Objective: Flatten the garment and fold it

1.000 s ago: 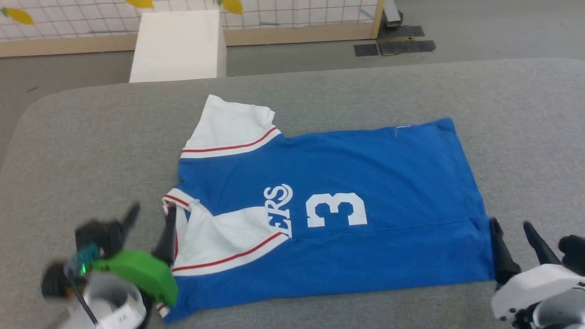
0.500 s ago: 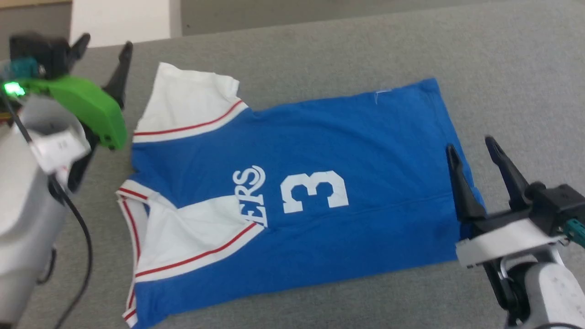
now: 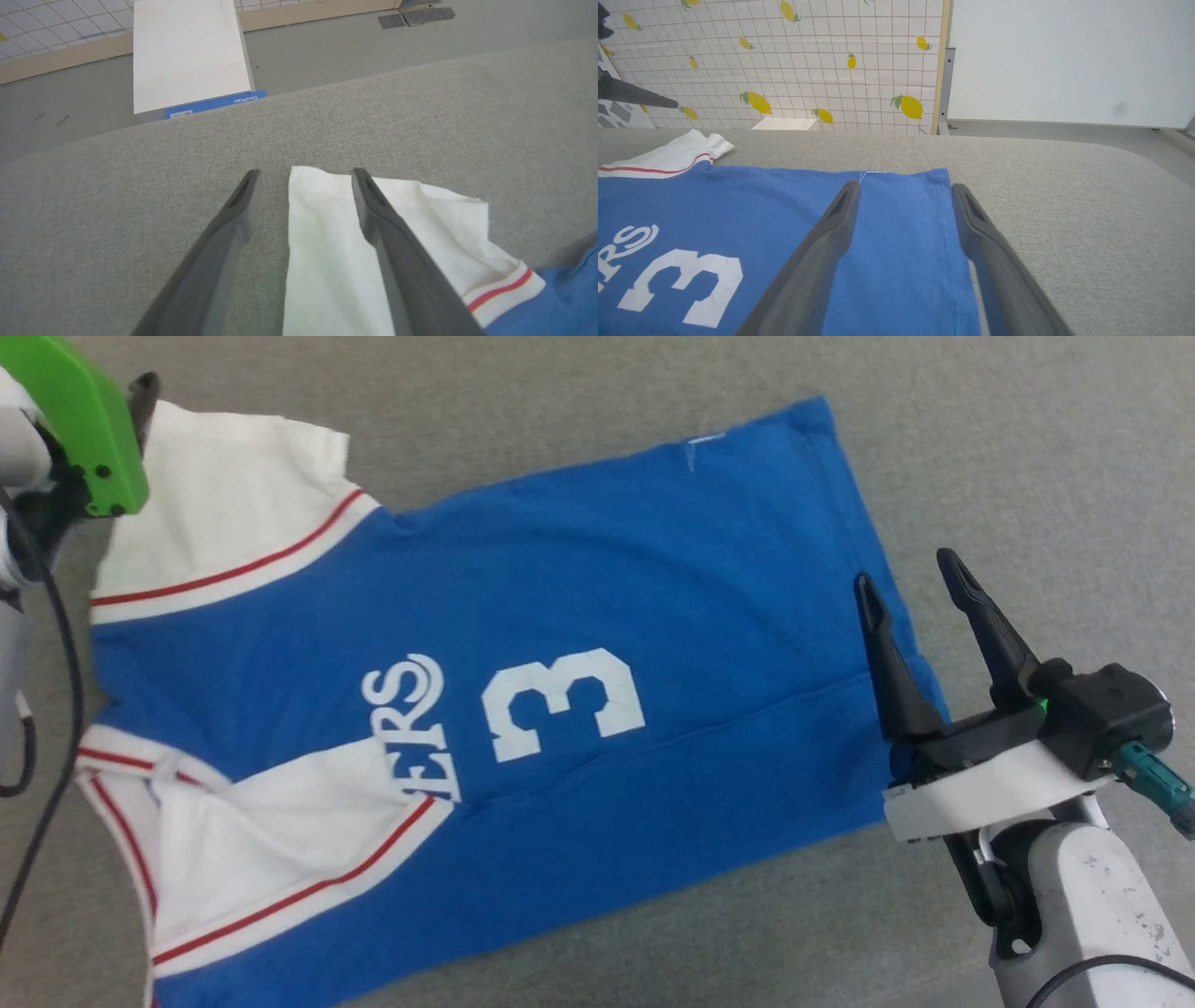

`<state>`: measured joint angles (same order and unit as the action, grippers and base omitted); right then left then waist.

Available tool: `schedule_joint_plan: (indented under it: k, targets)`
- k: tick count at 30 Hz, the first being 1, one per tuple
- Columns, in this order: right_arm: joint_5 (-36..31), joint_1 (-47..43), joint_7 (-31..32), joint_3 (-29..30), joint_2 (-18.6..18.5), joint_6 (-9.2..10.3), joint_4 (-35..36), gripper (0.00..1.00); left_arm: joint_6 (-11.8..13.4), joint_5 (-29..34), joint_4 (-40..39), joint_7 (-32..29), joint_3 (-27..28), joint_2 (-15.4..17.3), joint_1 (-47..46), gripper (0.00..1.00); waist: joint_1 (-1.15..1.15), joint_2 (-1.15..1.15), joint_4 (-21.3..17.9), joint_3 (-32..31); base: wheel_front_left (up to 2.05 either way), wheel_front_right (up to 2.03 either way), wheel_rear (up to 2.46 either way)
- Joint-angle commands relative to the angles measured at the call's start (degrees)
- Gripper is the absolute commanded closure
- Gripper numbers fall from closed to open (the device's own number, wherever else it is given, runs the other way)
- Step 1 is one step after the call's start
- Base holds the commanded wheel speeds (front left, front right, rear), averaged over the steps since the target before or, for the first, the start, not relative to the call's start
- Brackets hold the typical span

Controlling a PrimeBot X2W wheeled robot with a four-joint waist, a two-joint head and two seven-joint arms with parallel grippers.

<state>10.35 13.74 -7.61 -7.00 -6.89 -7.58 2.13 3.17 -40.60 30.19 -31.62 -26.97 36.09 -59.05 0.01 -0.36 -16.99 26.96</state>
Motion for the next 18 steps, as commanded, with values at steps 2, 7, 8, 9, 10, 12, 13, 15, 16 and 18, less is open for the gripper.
schedule_joint_plan:
  k: [2,7,8,9,10,12,13,15,16,18]
  targets:
    - [0.46,1.08,-0.71,-0.38,0.5,0.09,-0.17,0.0,1.75,-0.78,0.62,-3.08,0.43,1.04,-1.48,0.0,-0.01,0.36,-4.0,3.89,0.0,0.0,0.0]
    - [0.76,1.14,-1.65,-0.66,1.07,0.09,-0.37,0.0,6.63,-1.04,0.53,-10.84,0.68,3.44,-1.74,0.0,-0.01,0.36,-5.68,5.43,0.0,0.0,0.0]
    - [0.79,1.13,-1.8,-0.69,1.11,0.09,-0.38,0.0,7.51,-1.09,0.3,-11.95,0.77,3.83,-1.62,0.0,-0.01,0.36,-5.84,5.59,0.0,0.0,0.0]
    - [0.88,1.1,-1.97,-0.65,1.17,0.09,-0.4,0.0,8.71,-1.27,-0.01,-13.24,0.98,4.21,-1.39,0.0,-0.01,0.36,-6.02,5.81,0.0,0.0,0.0]
    - [0.95,1.08,-2.09,-0.66,1.21,0.09,-0.42,0.0,9.47,-1.54,-0.38,-14.23,1.12,4.37,-1.1,0.0,-0.01,0.36,-6.14,5.94,0.0,0.0,0.0]
    - [0.99,1.08,-2.27,-0.7,1.27,0.09,-0.5,0.0,11.22,-2.16,-1.45,-15.99,1.51,4.59,-0.3,0.0,-0.01,0.36,-6.33,6.17,0.0,0.0,0.0]
    - [0.99,1.14,-2.31,-0.71,1.33,0.09,-0.55,0.0,11.99,-2.34,-2.08,-16.89,1.57,4.81,0.16,0.0,-0.01,0.36,-6.41,6.29,0.0,0.0,0.0]
    - [0.94,1.31,-2.28,-0.84,1.4,0.09,-0.61,0.0,12.99,-2.22,-3.4,-18.23,1.31,5.4,0.89,0.0,-0.01,0.36,-6.47,6.44,0.0,0.0,0.0]
    - [0.9,1.44,-2.22,-0.9,1.4,0.09,-0.58,0.0,13.32,-2.2,-4.0,-18.84,1.16,5.63,1.22,0.4,-0.01,0.36,-6.47,6.48,0.0,0.0,0.0]
    - [0.71,1.94,-1.94,-1.1,1.11,0.09,-0.34,0.0,13.56,-2.11,-5.69,-20.15,0.65,6.33,2.08,1.0,-0.01,0.36,-6.37,6.5,0.0,0.0,0.0]
